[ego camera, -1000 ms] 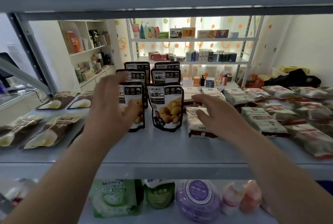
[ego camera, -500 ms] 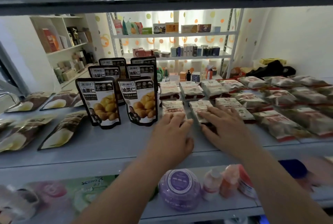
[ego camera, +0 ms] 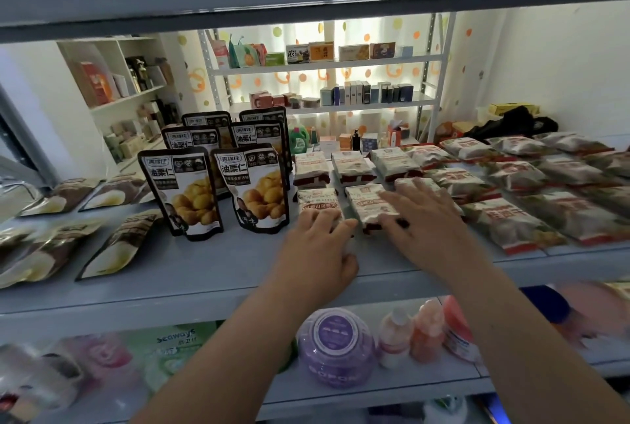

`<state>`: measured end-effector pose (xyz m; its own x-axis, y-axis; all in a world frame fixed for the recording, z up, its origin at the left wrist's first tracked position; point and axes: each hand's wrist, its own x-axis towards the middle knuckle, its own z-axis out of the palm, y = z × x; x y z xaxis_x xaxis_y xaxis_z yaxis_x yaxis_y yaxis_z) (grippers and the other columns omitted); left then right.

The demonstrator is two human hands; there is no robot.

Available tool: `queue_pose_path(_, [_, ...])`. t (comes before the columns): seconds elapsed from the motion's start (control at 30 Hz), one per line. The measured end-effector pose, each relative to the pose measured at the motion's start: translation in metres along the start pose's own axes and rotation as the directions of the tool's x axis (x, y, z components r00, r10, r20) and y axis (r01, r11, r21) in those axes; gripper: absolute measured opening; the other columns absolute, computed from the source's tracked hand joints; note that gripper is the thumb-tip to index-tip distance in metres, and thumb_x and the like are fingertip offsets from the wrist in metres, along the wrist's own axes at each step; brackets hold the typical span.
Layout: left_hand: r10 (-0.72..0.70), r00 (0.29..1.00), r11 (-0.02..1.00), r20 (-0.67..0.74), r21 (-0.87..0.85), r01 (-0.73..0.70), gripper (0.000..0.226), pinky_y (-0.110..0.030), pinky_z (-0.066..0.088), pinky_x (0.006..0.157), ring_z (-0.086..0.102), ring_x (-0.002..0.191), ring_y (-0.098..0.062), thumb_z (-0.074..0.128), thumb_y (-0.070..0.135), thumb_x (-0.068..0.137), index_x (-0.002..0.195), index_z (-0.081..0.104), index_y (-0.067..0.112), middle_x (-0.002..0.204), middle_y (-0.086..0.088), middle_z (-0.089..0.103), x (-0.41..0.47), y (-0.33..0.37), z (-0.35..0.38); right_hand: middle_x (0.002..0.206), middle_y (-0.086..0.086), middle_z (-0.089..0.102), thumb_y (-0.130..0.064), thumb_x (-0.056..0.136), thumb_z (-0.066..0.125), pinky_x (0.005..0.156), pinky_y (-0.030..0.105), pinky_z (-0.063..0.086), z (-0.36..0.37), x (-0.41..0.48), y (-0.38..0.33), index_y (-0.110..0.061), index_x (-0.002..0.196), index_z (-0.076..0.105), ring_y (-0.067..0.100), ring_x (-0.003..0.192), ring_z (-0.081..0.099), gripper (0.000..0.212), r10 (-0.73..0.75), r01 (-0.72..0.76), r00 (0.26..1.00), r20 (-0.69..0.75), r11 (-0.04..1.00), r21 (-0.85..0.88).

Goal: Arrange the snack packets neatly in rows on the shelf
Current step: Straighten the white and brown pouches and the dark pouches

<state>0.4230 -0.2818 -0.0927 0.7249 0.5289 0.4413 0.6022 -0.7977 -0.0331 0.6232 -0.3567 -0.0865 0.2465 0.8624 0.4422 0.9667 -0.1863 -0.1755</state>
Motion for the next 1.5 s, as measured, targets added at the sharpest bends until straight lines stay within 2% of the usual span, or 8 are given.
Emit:
queue_pose_path(0.17, [0.032,0.999,0.999,0.02,0.01,-0.032,0.057,-0.038,0.034,0.105,0.032,0.129,-0.026,0.048,0.041,0.089,0.143,0.043,0.024,0.144,-0.004,0.043,-0.004,-0.001,0.0,0.154,0.004,0.04,-0.046,0.098,0.026,0.114,0.05,0.024,-0.006,0.0,0.029,-0.03,0.144,0.047,0.031,0.144,0.029,0.053,0.136,-0.133,0.989,0.061,0.99,-0.04])
queue_pose_path(0.33, [0.046,0.997,0.999,0.059,-0.016,-0.045,0.058,-0.039,0.034,0.105,0.029,0.131,-0.027,0.046,0.041,0.089,0.144,0.041,0.022,0.145,-0.005,0.041,-0.003,-0.001,-0.005,0.151,-0.001,0.046,-0.037,0.102,0.037,0.112,0.038,0.028,-0.012,0.0,0.037,-0.029,0.142,0.051,0.025,0.142,0.034,0.043,0.092,-0.095,0.992,0.091,0.995,0.029])
queue_pose_path(0.6, [0.039,0.991,0.998,0.129,-0.052,-0.033,0.064,-0.042,0.027,0.112,0.024,0.137,-0.03,0.047,0.041,0.09,0.149,0.031,0.024,0.151,-0.008,0.034,-0.004,-0.004,-0.021,0.148,-0.002,0.048,-0.036,0.101,0.042,0.109,0.043,0.033,-0.029,0.001,0.03,-0.028,0.141,0.052,0.025,0.14,0.037,0.042,0.052,-0.053,0.986,0.161,0.999,0.002])
queue_pose_path(0.8, [0.055,0.989,0.988,-0.134,-0.136,-0.073,0.05,-0.033,0.038,0.099,0.042,0.124,-0.017,0.045,0.042,0.09,0.138,0.047,0.029,0.134,0.004,0.051,-0.021,-0.042,-0.097,0.12,0.003,0.066,-0.039,0.095,0.047,0.086,0.04,0.05,-0.053,0.022,-0.027,-0.023,0.124,0.062,0.026,0.107,0.061,0.036,-0.119,0.119,0.993,-0.003,0.987,0.108])
queue_pose_path(0.97, [-0.169,0.961,0.951,-0.22,-0.291,0.101,0.029,-0.019,0.043,0.076,0.055,0.094,0.004,0.047,0.044,0.088,0.116,0.056,0.041,0.107,0.018,0.059,-0.015,-0.126,-0.173,0.114,-0.007,0.066,-0.032,0.097,0.054,0.082,0.026,0.041,-0.069,0.088,-0.091,-0.026,0.119,0.065,0.013,0.104,0.06,0.025,-0.214,0.219,0.976,-0.047,0.931,0.292])
queue_pose_path(1.17, [-0.405,0.906,0.892,-0.126,-0.272,0.361,0.015,-0.022,0.047,0.065,0.062,0.082,-0.006,0.058,0.029,0.086,0.099,0.063,0.035,0.093,0.018,0.064,0.028,-0.234,-0.194,0.109,-0.003,0.065,-0.031,0.094,0.059,0.076,0.029,0.046,-0.057,0.176,-0.126,-0.023,0.121,0.062,0.017,0.097,0.061,0.028,-0.254,0.226,0.965,0.062,0.929,0.293])
queue_pose_path(1.33, [-0.367,0.93,0.917,0.021,-0.16,0.365,0.035,-0.019,0.04,0.064,0.06,0.086,-0.007,0.066,0.032,0.084,0.118,0.061,0.028,0.103,0.009,0.063,0.064,-0.288,-0.168,0.128,0.002,0.059,-0.037,0.09,0.068,0.076,0.028,0.04,-0.028,0.232,-0.143,-0.024,0.134,0.052,0.015,0.101,0.054,0.049,-0.295,0.231,0.928,0.227,0.935,0.269])
queue_pose_path(1.5, [-0.295,0.941,0.924,0.168,-0.199,0.326,0.046,-0.024,0.048,0.074,0.06,0.095,-0.005,0.073,0.038,0.082,0.125,0.057,0.03,0.111,0.011,0.061,0.089,-0.319,-0.127,0.126,0.001,0.06,-0.028,0.092,0.066,0.07,0.026,0.036,-0.009,0.265,-0.148,-0.023,0.13,0.059,0.014,0.098,0.052,0.039,-0.345,0.299,0.873,0.345,0.937,0.179])
